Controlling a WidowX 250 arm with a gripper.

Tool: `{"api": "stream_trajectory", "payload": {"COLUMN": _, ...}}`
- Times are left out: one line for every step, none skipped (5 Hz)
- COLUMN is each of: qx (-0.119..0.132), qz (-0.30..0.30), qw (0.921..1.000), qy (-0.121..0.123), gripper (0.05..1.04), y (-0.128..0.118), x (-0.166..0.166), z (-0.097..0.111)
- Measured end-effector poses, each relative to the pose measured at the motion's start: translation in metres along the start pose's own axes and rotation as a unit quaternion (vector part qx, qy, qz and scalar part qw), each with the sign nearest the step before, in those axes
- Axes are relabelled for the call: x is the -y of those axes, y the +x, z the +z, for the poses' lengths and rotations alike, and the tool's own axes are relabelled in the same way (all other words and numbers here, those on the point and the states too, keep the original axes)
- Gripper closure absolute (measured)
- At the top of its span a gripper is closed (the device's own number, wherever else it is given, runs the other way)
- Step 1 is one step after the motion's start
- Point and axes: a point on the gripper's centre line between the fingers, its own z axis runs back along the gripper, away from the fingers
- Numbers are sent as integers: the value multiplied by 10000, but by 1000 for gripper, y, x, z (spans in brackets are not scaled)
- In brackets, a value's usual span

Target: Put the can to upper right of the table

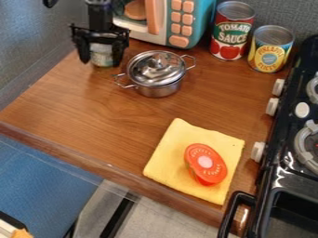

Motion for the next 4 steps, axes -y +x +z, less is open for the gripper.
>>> {"api": "stream_trajectory", "payload": {"qx": 54, "qz": -184, "qw": 9998, "qy": -35, "gripper": 83, "y": -1, "x": 1, "z": 6}}
{"api": "stream_trajectory", "payload": {"qx": 391, "qz": -379, "qw": 9985, "qy": -40, "gripper": 83, "y": -6, "x": -1, "z": 35}}
{"api": "stream_trajectory", "payload": {"qx": 362, "qz": -663, "qw": 9971, "qy": -31, "gripper": 83, "y": -15, "x": -1, "z": 41}}
{"api": "stream_trajectory", "payload": {"qx": 357, "qz": -885, "qw": 9953, "qy": 138, "gripper": 83, "y": -24, "x": -7, "z": 50}}
